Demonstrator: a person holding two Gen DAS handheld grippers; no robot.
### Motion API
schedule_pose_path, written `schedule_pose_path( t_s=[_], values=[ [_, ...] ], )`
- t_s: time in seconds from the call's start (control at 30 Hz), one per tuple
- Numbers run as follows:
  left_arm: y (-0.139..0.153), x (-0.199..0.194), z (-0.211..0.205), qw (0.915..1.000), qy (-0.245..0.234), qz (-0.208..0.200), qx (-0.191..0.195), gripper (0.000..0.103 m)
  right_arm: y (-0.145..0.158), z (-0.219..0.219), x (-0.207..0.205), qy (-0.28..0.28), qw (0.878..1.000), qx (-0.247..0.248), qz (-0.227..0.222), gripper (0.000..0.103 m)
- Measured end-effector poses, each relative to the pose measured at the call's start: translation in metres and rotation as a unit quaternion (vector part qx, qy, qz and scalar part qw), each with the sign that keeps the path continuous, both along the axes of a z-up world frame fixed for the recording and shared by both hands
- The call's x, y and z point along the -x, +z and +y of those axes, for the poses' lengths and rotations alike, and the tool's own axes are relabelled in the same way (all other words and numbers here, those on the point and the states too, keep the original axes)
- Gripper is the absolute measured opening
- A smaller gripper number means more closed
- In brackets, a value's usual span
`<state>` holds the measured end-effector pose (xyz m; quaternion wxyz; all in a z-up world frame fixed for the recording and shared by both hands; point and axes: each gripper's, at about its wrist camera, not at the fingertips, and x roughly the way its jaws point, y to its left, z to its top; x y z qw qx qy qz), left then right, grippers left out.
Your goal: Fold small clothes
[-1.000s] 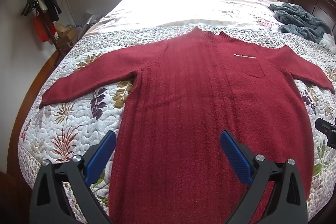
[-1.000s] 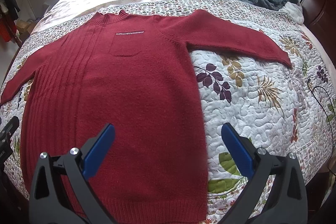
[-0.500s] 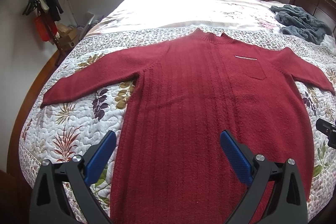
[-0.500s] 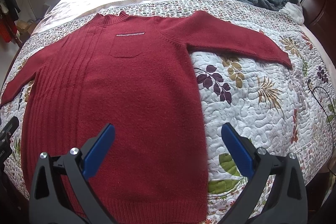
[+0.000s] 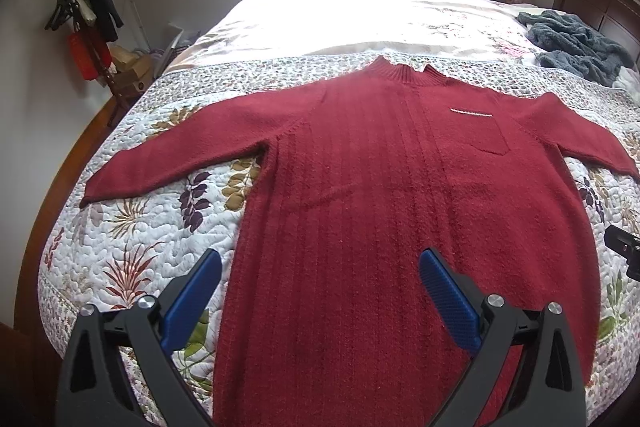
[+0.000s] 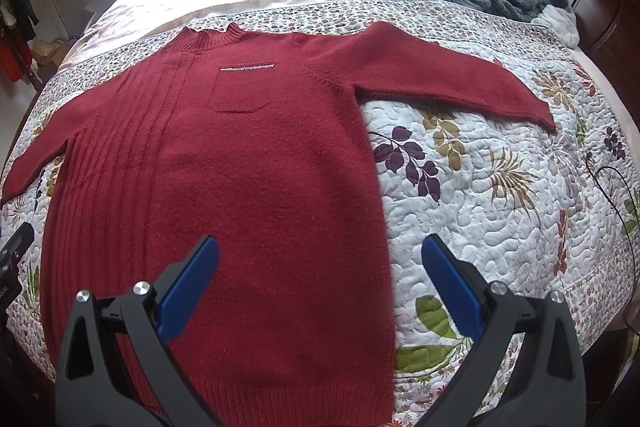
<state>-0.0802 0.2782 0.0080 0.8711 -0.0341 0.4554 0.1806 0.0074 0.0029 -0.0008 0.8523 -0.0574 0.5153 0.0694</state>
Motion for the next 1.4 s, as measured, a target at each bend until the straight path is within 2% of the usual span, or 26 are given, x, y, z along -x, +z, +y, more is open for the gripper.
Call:
schedule_pose_path(
  t_s=[0.23,0.4,0.53,0.73,0.87,1.0,1.13,1.23,1.27,1.37,1.4],
  values=[
    [-0.002,-0.002,-0.002,1.0000,-0.007,-0.001,-0.003,0.099,0.001,-0.003,-0.002,0.006,1.000,-0.012,-0.006,0.100],
    [-0.008,-0.023,-0.007,0.9989,-0.037,0.006,0.030,0.099,0.005,-0.030,-0.026,-0.001,1.000,-0.023,-0.015,0.100],
    [-0.004,-0.058,-0.019,0.9979,-0.053,-0.011,0.036,0.099,0.020,-0.090,-0.071,-0.058,0.998,-0.016,-0.031,0.100],
    [0.011,-0.120,-0.043,0.9960,-0.067,-0.048,0.034,0.099,0.028,-0.211,-0.149,-0.156,0.987,-0.009,-0.035,0.100],
    [0.016,-0.166,-0.060,0.9945,-0.068,-0.069,0.040,0.099,0.010,-0.283,-0.201,-0.212,0.976,-0.042,0.004,0.100],
    [0.012,-0.202,-0.075,0.9937,-0.075,-0.069,0.048,0.099,-0.025,-0.334,-0.240,-0.241,0.967,-0.071,0.048,0.100],
    [0.002,-0.225,-0.082,0.9940,-0.076,-0.060,0.051,0.099,-0.059,-0.366,-0.260,-0.264,0.955,-0.109,0.077,0.099],
    [-0.006,-0.228,-0.082,0.9945,-0.072,-0.056,0.050,0.099,-0.074,-0.378,-0.268,-0.266,0.953,-0.112,0.091,0.099],
    [-0.009,-0.228,-0.080,0.9948,-0.071,-0.054,0.048,0.099,-0.078,-0.380,-0.270,-0.264,0.953,-0.112,0.098,0.096],
    [-0.015,-0.229,-0.077,0.9956,-0.067,-0.050,0.042,0.099,-0.089,-0.383,-0.277,-0.268,0.948,-0.126,0.115,0.076],
    [-0.015,-0.229,-0.076,0.9958,-0.066,-0.050,0.040,0.099,-0.092,-0.385,-0.277,-0.272,0.946,-0.128,0.118,0.074]
  ],
)
